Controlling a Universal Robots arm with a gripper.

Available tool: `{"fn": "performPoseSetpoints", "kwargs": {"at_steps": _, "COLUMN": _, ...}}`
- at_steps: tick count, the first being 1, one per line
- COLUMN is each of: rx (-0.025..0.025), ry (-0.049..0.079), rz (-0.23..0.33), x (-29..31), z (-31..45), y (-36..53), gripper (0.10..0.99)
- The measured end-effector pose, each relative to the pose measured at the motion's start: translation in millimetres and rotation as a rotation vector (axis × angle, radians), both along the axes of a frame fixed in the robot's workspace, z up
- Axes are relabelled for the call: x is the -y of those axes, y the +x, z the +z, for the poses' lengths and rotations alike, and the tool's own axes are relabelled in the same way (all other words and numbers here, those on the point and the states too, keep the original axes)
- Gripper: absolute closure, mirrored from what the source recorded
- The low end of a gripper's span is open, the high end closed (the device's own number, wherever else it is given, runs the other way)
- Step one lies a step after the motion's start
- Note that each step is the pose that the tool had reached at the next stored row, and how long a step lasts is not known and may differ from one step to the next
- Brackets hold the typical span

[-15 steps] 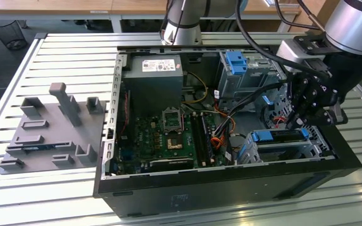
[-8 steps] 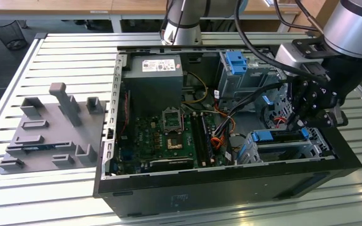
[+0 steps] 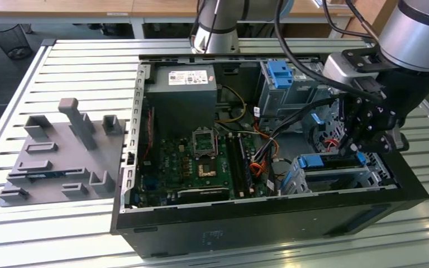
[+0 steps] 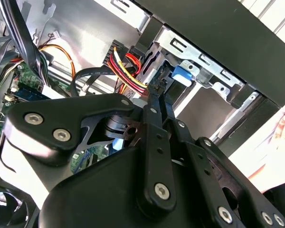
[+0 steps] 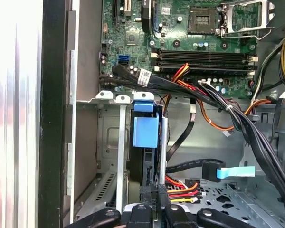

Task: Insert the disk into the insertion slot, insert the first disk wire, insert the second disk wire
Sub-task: 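Insert the first disk wire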

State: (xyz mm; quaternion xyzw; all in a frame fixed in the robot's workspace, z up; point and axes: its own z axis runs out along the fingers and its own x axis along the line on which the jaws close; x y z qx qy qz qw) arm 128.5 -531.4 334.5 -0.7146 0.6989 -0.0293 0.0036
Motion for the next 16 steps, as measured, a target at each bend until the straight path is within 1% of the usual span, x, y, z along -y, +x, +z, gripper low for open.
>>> {"fn": "performPoseSetpoints", "kwargs": {"at_steps": 9, "rx": -0.0002, "ry": 0.0, "rz": -0.018, "x": 0.6, "z": -1.0, "y": 0.0, "gripper": 0.918}}
{"fn": "performPoseSetpoints", "kwargs": {"at_steps": 16, "rx": -0.0003, "ry": 0.0, "rz": -0.019, "x": 1.0, "z": -1.8, "y": 0.0, "gripper": 0.918}}
